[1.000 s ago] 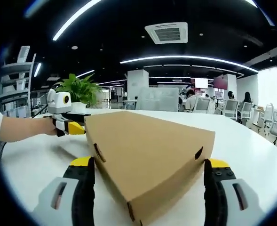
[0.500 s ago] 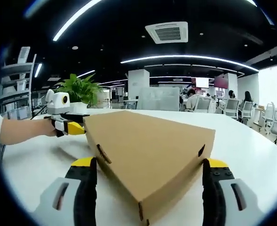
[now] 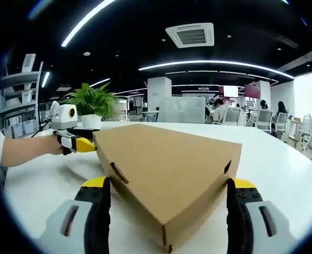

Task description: Operate the shoe box by opening the lid, removing the specified soft item, and placing it in the target area until the item is outside and the box remains undamaged.

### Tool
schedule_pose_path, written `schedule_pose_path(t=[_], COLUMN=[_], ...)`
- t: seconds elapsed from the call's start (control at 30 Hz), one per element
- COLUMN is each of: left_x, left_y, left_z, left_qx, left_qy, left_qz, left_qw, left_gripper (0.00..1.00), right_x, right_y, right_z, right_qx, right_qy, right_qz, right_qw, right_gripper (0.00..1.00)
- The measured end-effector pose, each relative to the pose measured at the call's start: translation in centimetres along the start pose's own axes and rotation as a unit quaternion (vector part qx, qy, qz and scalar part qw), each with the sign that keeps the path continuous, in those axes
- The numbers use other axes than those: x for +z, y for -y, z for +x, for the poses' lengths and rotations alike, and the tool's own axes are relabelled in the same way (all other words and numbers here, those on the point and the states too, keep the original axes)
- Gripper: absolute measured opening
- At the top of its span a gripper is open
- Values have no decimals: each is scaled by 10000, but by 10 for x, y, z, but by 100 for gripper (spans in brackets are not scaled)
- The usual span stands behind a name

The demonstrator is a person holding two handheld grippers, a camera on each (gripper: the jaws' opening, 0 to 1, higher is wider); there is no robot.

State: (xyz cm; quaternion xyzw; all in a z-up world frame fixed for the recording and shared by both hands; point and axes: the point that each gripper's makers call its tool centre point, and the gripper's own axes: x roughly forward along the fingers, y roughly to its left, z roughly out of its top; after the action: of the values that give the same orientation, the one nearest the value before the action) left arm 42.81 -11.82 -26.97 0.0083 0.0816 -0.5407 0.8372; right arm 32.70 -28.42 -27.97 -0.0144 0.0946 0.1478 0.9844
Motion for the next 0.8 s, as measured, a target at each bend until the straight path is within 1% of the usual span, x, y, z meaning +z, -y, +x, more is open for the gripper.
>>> schedule_pose_path(t=[0.07, 0.2, 0.27, 0.37, 0.4, 0.43, 0.67, 0.8], left_x=[-1, 0, 0, 0, 0, -1, -3, -4], left_y=[-1, 13, 14, 22, 16, 16, 23, 26], left_z=[0, -4, -6, -9, -9, -9, -11, -14], left_qx=[29, 94, 138, 206, 211, 219, 307, 364], left_qy=[3, 51, 73, 4, -1, 1, 39, 93], left_qz=[-1, 3, -4, -11, -13, -16, -51, -52], left_qw=[10000, 9999, 9999, 9998, 9998, 9998, 9995, 9993], left_gripper=[77, 77, 77, 77, 77, 77, 77, 77], right_x=[0, 0, 0, 0, 0, 0, -1, -3], right_y=[-2, -5, -4, -7, -7, -6, -7, -5], right_z=[-1, -3, -3, -6, -7, -6, -8, -8], right_qx=[20, 96, 145, 208, 229, 239, 271, 343], right_qy=[1, -1, 7, -8, -10, -3, -121, -17], right_qz=[-2, -19, -30, -43, -49, -43, -45, -58], right_qw=[10000, 10000, 9999, 9998, 9997, 9997, 9995, 9994], right_gripper=[93, 92, 92, 92, 92, 92, 91, 91])
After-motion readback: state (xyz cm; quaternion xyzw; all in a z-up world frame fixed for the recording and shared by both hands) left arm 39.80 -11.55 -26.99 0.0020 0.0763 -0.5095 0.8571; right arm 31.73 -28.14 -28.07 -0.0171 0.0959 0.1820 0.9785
